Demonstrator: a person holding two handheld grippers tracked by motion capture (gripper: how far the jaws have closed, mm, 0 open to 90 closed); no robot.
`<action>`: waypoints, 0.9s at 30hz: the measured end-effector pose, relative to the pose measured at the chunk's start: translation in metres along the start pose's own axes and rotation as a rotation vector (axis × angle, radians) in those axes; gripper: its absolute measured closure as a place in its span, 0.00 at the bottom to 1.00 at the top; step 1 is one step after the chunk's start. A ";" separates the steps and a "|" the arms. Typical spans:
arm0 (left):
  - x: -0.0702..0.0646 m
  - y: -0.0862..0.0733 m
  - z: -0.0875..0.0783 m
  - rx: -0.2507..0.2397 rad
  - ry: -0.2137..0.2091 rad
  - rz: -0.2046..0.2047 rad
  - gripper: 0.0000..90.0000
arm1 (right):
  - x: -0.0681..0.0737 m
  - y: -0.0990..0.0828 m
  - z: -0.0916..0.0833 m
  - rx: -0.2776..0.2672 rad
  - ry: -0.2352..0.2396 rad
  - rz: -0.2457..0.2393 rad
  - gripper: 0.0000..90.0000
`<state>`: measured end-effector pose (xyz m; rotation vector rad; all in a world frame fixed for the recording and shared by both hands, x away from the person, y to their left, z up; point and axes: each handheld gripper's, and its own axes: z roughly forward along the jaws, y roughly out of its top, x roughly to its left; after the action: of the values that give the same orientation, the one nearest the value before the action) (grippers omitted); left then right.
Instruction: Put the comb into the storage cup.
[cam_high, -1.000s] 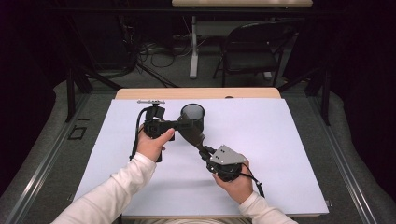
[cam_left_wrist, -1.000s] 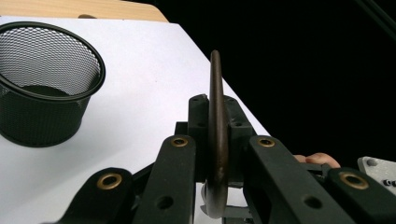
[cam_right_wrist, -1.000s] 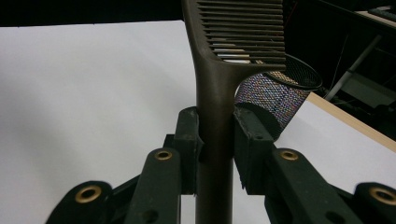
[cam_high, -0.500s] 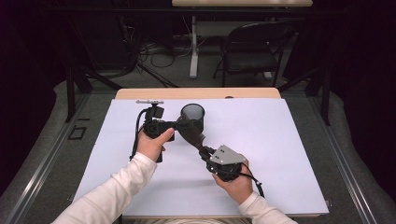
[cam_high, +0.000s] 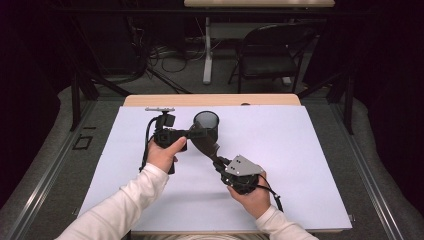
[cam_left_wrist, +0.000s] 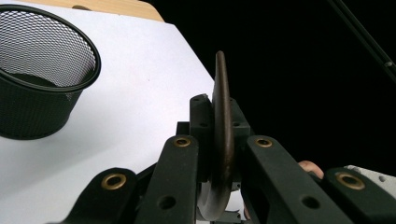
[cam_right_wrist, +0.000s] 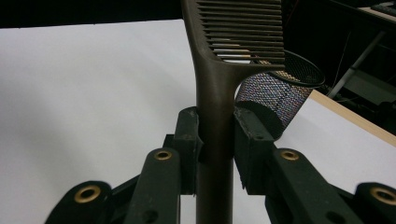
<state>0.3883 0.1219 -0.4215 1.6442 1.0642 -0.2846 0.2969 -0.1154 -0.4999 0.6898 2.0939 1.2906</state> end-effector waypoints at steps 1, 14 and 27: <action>0.000 0.000 0.000 0.000 0.000 0.000 0.96 | 0.000 0.000 0.000 -0.001 -0.001 -0.001 0.81; 0.001 0.000 0.004 0.006 0.004 -0.001 0.96 | -0.001 0.000 0.001 0.001 -0.005 0.014 0.76; 0.005 0.002 0.001 -0.007 0.019 -0.011 0.96 | -0.003 0.000 0.001 -0.004 -0.009 0.026 0.64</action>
<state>0.3930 0.1232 -0.4240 1.6385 1.0872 -0.2733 0.2998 -0.1169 -0.4998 0.7228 2.0807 1.3030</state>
